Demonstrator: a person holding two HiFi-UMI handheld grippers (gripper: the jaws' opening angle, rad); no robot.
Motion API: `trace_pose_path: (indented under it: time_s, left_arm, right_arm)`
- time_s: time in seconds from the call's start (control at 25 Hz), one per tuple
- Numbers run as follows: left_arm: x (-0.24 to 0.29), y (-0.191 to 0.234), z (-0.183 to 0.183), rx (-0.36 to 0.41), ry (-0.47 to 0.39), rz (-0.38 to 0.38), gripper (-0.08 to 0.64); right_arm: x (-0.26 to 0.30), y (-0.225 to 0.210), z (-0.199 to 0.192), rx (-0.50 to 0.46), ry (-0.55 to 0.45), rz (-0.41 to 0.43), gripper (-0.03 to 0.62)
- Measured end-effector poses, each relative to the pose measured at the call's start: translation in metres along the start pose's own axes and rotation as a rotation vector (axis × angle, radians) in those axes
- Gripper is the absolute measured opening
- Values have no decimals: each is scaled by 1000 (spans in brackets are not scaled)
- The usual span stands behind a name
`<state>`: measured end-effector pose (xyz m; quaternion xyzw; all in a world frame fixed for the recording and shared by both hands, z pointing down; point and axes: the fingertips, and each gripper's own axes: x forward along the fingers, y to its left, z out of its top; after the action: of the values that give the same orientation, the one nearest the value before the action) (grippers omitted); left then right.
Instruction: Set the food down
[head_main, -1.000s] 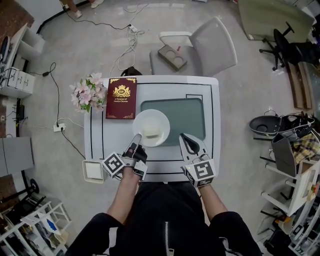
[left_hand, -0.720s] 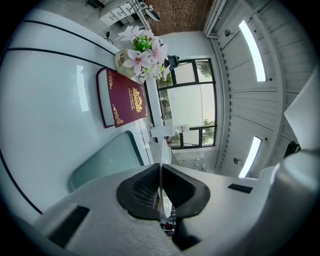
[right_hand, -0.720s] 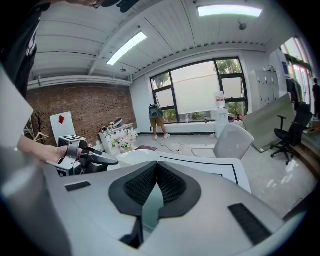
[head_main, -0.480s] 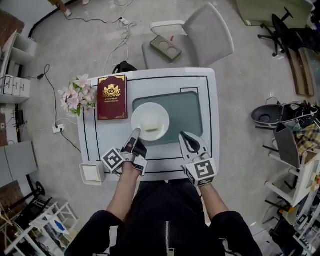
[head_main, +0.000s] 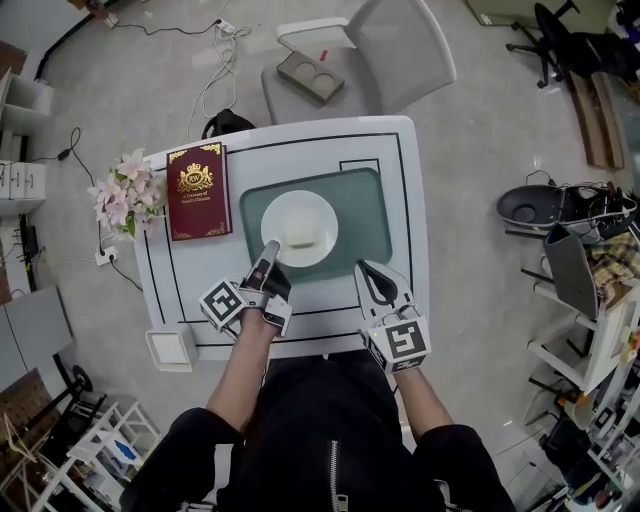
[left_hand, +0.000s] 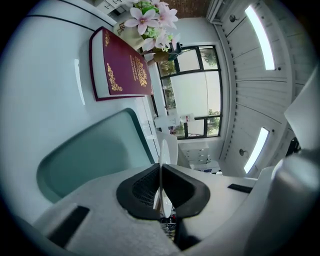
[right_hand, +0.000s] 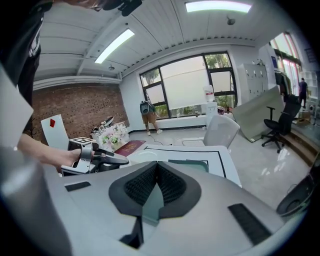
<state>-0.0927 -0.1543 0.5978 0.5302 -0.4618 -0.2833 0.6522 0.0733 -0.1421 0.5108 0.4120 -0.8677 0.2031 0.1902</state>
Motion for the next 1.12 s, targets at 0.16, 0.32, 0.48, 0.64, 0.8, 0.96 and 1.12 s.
trace_pose_path:
  time_s: [0.16,0.32,0.48,0.64,0.8,0.96,1.12]
  left_arm:
    - [16,6,-8,9,23,18,15]
    - [27,22,-11,33,33,39,15]
    - [37,32,-16,33,49,64,15]
    - [46,39,-19,30,63,83,15]
    - [53,44,-20,47,76,105,15]
    - [57,46,-23,81,92,130,15]
    - [59,49,-26,95,98,150,15]
  right_arm:
    - [-4,-10,-6,6,14,-17,9]
    - [-7,-18,-8,8,21,-32,9]
    - [-12,-27,-11,20,26,-57,9]
    - [-15,-33,-14,32,33,-76,9]
    - [-16,-37,-17,43,37,-89,9]
    - [-17,-39,-19,49,40,-98,9]
    - [-20,-40,-20,54,43,-104,9]
